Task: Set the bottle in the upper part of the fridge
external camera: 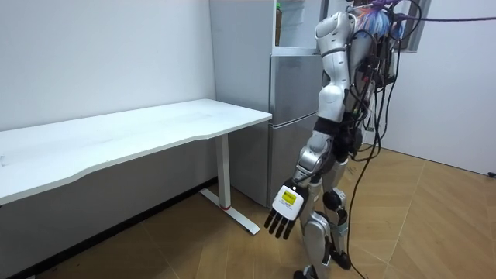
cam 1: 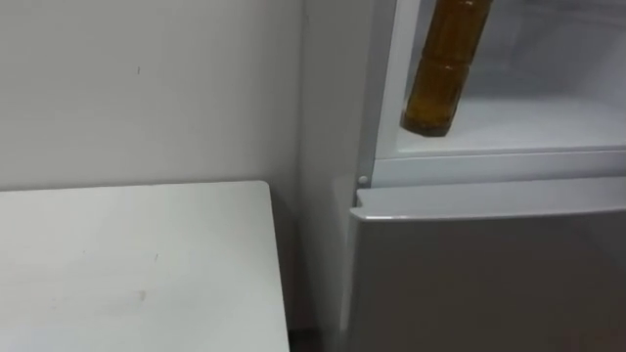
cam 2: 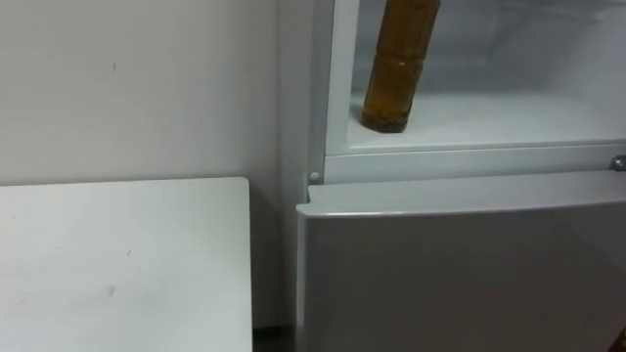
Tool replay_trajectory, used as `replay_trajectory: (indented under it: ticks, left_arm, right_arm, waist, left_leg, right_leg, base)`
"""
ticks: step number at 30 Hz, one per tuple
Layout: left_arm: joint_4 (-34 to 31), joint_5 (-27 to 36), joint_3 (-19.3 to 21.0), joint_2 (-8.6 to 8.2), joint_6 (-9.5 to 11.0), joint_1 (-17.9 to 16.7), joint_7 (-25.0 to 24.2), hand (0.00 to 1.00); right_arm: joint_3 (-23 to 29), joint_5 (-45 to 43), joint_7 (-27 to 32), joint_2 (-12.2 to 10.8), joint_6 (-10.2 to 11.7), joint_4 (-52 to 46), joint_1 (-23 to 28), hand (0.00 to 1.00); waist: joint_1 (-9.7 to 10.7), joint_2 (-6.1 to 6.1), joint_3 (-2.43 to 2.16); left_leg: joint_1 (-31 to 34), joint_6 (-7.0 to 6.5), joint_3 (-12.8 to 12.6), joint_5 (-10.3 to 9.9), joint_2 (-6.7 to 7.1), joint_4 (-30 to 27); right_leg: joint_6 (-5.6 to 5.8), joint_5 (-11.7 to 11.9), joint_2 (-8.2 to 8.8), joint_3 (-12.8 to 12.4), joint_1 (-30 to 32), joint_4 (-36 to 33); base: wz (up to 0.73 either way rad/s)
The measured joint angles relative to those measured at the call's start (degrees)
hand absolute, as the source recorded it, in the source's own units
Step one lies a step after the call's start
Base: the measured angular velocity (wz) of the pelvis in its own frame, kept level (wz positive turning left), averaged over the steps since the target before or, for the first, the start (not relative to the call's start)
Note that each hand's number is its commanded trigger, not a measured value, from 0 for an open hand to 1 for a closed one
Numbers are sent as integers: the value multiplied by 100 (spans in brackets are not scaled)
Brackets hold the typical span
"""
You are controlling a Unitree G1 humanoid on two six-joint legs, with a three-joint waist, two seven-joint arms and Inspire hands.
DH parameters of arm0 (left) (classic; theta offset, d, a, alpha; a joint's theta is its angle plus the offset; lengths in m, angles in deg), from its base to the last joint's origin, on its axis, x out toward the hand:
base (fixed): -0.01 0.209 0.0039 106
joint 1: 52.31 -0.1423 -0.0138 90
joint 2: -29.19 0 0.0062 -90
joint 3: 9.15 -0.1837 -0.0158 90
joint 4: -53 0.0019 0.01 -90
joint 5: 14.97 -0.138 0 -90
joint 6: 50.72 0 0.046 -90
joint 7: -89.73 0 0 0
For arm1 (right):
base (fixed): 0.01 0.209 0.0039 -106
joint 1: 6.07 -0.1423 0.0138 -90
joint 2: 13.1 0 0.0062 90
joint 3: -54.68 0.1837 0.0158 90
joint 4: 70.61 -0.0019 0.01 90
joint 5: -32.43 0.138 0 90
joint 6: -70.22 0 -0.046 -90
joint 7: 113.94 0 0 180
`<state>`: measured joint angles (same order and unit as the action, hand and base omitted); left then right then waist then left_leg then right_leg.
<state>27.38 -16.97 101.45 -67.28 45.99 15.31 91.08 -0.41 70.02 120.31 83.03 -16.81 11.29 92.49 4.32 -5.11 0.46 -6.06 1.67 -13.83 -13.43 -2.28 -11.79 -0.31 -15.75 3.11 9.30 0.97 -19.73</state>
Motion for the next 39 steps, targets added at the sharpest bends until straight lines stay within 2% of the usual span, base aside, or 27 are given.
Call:
replay_trajectory:
  ticks: [3,7,12,14,20,33,39]
  left_arm:
    - [2,5,-6,5,40,71,-70,0]
    - [15,10,-75,5,82,154,-65,0]
    - [14,9,-320,2,89,162,-77,0]
    - [24,8,-383,4,93,165,-78,0]
    - [118,-5,-408,-13,94,166,-69,0]
    - [145,-48,-411,-40,94,157,-54,0]
    - [150,-142,-518,-55,94,158,-34,0]
  right_arm:
    - [-70,1,-1,-20,29,-142,82,0]
    - [-338,0,-8,-56,239,-420,312,0]
    - [-680,-18,-73,-140,521,-734,455,0]
    - [-710,-39,-82,-146,528,-833,474,0]
    - [-802,-436,-82,-215,594,-841,477,0]
    - [-919,-535,-90,-257,642,-847,477,0]
    - [-1021,-673,-120,-373,642,-942,479,0]
  waist:
    - [-19,33,21]
    - [-26,78,30]
    - [-30,151,0]
    - [-45,204,-24]
    - [-139,267,-24]
    - [-177,272,-25]
    - [-191,274,-25]
  left_leg:
    - [1,0,-6,-1,0,-5]
    - [54,0,-16,0,-6,-106]
    - [54,0,-30,0,-12,-174]
    - [50,0,-34,0,-12,-173]
    - [72,0,-34,0,-12,-172]
    - [187,-1,-6,-1,-12,-183]
    - [169,-2,-5,0,-12,-183]
  right_leg:
    - [-1,1,1,-11,6,-5]
    - [-8,6,0,-31,19,-9]
    - [-19,13,-11,-100,22,-30]
    - [-17,18,-12,-114,22,-31]
    - [-24,22,-15,-141,106,-108]
    - [-14,56,-9,-128,214,-157]
    - [-19,53,-9,-129,211,-193]
  base:
    - [0]
    - [-1]
    - [-6]
    - [0]
    - [-4]
    - [1]
    - [0]
